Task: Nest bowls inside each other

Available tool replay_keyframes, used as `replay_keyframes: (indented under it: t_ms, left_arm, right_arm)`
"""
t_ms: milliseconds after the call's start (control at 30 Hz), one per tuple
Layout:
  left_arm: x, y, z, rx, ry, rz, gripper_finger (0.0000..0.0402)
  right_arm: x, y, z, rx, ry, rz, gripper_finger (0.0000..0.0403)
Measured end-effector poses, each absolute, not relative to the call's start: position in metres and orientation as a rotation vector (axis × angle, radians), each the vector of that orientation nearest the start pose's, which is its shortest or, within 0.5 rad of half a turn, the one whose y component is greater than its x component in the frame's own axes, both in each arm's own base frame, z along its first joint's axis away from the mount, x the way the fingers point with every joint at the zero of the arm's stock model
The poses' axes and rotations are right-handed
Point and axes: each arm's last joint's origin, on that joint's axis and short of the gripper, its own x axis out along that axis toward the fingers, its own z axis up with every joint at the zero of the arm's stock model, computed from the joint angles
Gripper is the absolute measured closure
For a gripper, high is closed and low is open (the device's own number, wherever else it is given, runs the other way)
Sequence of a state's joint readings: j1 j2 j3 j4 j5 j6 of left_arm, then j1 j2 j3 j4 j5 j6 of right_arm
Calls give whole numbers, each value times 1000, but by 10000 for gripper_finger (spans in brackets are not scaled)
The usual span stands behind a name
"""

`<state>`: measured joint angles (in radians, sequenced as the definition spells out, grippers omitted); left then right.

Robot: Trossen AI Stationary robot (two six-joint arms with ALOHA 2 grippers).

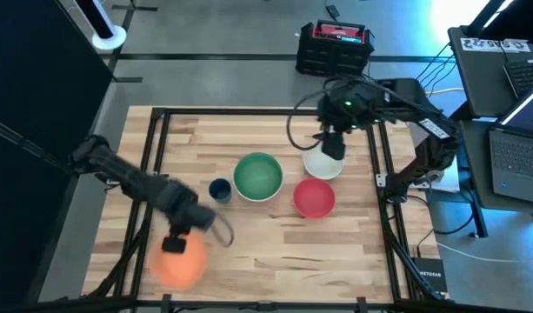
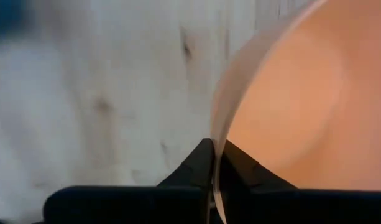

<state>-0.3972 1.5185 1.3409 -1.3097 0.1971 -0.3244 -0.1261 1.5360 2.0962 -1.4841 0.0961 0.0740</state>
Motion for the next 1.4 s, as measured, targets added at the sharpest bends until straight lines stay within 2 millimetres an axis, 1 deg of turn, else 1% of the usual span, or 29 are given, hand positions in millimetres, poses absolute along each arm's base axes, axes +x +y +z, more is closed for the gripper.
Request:
replay_keyframes:
  t_ms: [100, 200, 267, 367, 467, 567, 667, 767, 833, 900, 933, 1400]
  left_arm:
    - [270, -80, 312, -96, 1496, -182, 401]
    - [290, -48, 335, -81, 1446, -124, 401]
    - [301, -23, 350, -68, 1417, -82, 401]
    - [311, 15, 371, -45, 1382, -14, 401]
    - [335, 44, 367, -16, 1366, 10, 401]
    - [356, 68, 359, 17, 1355, 48, 401]
    - [371, 88, 348, 46, 1364, 69, 401]
    - [382, 105, 335, 65, 1386, 88, 402]
    - [385, 113, 326, 67, 1414, 83, 402]
    - [388, 121, 317, 80, 1432, 82, 402]
    - [389, 121, 316, 84, 1436, 81, 402]
    - [393, 99, 317, 119, 1432, -13, 402]
  right_arm:
    - [233, -23, 462, 96, 922, -257, 171]
    - [224, -14, 451, 110, 925, -273, 171]
    - [217, -8, 444, 118, 925, -284, 171]
    - [206, 0, 430, 132, 924, -301, 171]
    - [205, 9, 400, 191, 892, -294, 171]
    - [205, 19, 362, 262, 895, -279, 171]
    - [206, 29, 326, 345, 906, -254, 171]
    - [208, 41, 297, 408, 930, -230, 171]
    - [208, 48, 284, 437, 932, -220, 171]
    - [209, 53, 276, 466, 918, -211, 171]
    - [208, 54, 275, 470, 916, -210, 171]
    - [207, 58, 272, 484, 909, -204, 171]
